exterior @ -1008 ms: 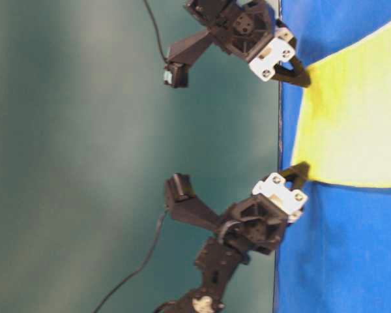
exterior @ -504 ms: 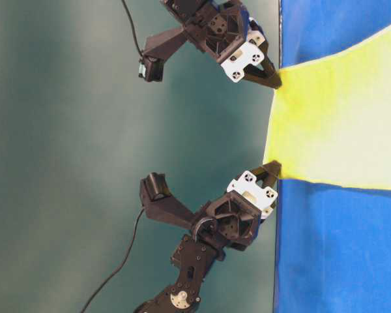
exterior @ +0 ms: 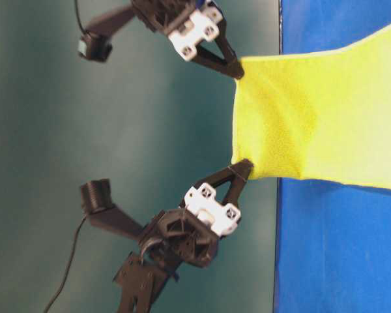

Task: Fold the yellow towel.
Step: 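Fold the top end down onto the bottom end with both grippers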

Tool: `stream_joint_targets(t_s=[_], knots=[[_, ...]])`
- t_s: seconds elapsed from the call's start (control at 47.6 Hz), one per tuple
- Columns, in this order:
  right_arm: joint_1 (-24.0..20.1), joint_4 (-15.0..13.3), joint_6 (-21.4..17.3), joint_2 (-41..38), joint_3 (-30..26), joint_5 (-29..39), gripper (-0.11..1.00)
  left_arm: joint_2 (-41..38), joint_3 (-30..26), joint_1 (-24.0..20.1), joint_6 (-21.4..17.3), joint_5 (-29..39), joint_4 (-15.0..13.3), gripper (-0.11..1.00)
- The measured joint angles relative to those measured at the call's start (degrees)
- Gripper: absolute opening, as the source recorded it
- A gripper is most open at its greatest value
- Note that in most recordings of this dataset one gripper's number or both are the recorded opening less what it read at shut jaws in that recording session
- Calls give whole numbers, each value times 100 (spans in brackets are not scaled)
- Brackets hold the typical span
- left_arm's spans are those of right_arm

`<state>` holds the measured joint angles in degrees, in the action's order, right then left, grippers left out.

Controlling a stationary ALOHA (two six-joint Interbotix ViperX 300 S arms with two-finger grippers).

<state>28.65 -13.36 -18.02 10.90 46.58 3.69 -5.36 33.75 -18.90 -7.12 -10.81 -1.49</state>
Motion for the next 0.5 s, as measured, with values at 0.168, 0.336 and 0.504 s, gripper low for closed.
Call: stream_joint_targets(t_s=[0.168, 0.336, 0.504], knots=[[-615, 246, -18, 246, 352, 105, 5, 158, 308, 642, 79, 35, 0, 3], [-1178, 404, -18, 316, 519, 176, 5, 167, 431, 1169, 413, 149, 0, 3], [-1573, 501, -18, 202, 642, 158, 5, 53, 571, 1450, 668, 176, 0, 3]])
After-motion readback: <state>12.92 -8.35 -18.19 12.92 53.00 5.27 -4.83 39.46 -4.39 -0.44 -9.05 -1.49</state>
